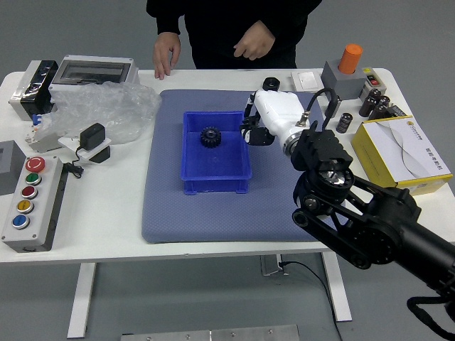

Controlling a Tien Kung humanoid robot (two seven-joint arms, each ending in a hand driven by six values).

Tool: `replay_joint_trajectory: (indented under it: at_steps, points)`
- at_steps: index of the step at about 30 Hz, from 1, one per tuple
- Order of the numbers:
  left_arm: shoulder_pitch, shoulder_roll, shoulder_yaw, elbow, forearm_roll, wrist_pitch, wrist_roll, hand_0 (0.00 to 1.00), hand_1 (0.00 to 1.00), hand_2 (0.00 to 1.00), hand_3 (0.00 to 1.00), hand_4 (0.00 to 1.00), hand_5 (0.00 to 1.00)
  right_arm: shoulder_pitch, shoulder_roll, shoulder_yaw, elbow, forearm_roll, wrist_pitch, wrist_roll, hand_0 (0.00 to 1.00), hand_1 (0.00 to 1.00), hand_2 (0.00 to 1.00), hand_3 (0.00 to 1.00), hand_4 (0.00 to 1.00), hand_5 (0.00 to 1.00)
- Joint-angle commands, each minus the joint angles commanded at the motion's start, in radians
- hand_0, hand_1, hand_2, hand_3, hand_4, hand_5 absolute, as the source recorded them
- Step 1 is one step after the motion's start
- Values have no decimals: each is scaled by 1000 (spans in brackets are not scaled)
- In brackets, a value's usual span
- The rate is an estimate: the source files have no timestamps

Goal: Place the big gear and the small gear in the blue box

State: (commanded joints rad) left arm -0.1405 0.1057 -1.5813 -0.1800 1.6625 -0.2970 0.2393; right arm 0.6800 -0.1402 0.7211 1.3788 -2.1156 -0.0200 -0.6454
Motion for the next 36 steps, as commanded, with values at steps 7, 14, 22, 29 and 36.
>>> replay_joint_trajectory:
  at_steps: [7,14,22,29,36]
  points:
    - [-2,-11,-8,0,16,-4,4,815,796,808,836,626,277,15,77,-18,-61,3,-20,0,536,399,406,477,590,2]
    - [-2,-21,-11,0,27,-6,7,815,796,808,836,626,276,17,140,-30,-111,29,-11,0,601,419,458,537,598,2]
    - [-4,-28,-13,0,34,-7,10,815,796,808,834,626,274,15,140,-21,-150,85,23,0,625,544,786,998,896,447]
    - [-6,-30,-15,0,38,-8,10,814,796,807,834,626,273,16,140,-2,-157,103,41,0,666,604,866,998,937,512]
    - [-7,-29,-14,0,35,-7,10,814,796,808,834,626,273,14,131,36,-117,93,51,0,751,688,898,998,952,521]
